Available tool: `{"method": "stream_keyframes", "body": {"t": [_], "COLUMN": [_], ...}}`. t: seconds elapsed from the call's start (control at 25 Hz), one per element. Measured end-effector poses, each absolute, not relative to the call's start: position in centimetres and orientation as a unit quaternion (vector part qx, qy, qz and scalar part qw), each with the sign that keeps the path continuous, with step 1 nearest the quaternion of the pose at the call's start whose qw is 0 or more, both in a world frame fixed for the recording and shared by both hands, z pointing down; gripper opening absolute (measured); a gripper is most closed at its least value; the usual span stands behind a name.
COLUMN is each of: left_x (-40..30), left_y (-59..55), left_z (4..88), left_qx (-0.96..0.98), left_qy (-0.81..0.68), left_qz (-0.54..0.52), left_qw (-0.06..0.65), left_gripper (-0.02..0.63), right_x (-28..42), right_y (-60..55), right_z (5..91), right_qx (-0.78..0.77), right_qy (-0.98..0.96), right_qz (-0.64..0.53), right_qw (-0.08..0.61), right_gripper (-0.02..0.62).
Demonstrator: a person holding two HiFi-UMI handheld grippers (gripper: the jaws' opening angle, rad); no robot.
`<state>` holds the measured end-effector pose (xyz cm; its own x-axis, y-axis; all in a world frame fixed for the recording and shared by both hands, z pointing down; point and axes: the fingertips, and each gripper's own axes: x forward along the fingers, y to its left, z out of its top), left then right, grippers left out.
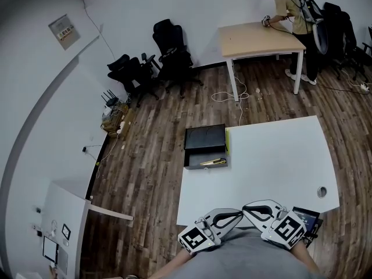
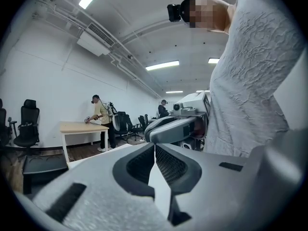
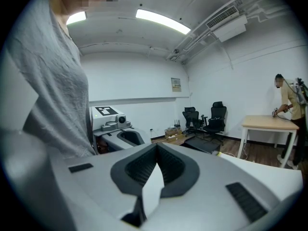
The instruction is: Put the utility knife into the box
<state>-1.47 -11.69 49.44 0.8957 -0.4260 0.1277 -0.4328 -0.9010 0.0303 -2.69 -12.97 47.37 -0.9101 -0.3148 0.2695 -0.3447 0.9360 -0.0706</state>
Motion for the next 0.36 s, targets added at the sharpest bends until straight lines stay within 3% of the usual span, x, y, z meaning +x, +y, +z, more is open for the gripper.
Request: {"method": "stream_keyframes", "body": {"t": [0.36], "left_x": [-1.26], "left_y": [-11.63], "left_z": [49.56], "left_qx": [0.972], "left_qy": [-0.223], "left_qz": [0.066], "left_qw": [0.024], "left_gripper": [0.021], "right_x": [-2.41], "right_y": [-13.20], "right_z": [47.85], "right_qx": [0.173], "right_qy": [-0.977], "right_qz": [0.046], "right_qw": [0.118], "right_gripper": [0.031]}}
